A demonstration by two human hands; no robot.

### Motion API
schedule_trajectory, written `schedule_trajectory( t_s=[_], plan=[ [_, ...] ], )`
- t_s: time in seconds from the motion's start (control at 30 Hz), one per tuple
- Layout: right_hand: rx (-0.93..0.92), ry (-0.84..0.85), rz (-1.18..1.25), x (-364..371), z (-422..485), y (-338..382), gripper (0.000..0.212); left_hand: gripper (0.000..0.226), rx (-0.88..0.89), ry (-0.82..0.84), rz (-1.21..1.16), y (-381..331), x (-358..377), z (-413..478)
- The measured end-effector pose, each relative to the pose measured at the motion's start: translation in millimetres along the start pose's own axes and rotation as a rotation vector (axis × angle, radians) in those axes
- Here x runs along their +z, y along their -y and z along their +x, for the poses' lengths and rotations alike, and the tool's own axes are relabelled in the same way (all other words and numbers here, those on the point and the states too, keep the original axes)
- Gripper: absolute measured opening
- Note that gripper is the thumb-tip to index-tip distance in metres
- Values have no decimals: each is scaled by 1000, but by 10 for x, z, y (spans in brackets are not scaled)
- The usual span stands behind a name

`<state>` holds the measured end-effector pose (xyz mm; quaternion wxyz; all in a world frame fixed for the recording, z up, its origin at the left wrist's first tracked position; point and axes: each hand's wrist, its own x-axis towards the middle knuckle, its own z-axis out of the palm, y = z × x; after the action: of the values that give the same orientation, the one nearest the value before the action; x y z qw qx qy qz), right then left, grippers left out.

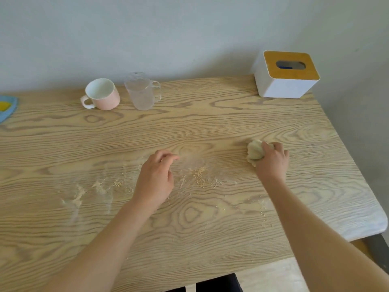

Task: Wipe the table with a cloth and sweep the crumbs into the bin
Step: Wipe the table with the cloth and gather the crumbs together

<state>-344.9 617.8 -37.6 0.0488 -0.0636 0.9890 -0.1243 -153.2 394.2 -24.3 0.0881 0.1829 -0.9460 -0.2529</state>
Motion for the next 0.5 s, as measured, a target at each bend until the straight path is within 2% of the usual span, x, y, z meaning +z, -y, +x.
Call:
schedule_trajectory(
  t_s=[0.07,0.13,0.23,0.3,0.37,0.43,0.5],
  plan=[
    [-20,44,-113,94,-34,16,56,44,0,4,6,38,-12,-31],
    [-96,16,-116,216,-140,193,58,46,-8,7,12,87,-21,-58],
    [-269,55,9,370,-404,601,64,46,-10,14,12,124,-22,-74],
    [-394,110,98,450,-615,813,60,46,-1,15,9,104,-19,-79],
    [-492,61,168,465,-775,893,59,45,27,14,10,60,-14,-74],
    [-460,-25,256,389,-804,840,62,45,59,19,21,6,-2,-54],
    [-343,-103,306,228,-755,684,63,44,90,32,24,-80,30,-21]
  ],
)
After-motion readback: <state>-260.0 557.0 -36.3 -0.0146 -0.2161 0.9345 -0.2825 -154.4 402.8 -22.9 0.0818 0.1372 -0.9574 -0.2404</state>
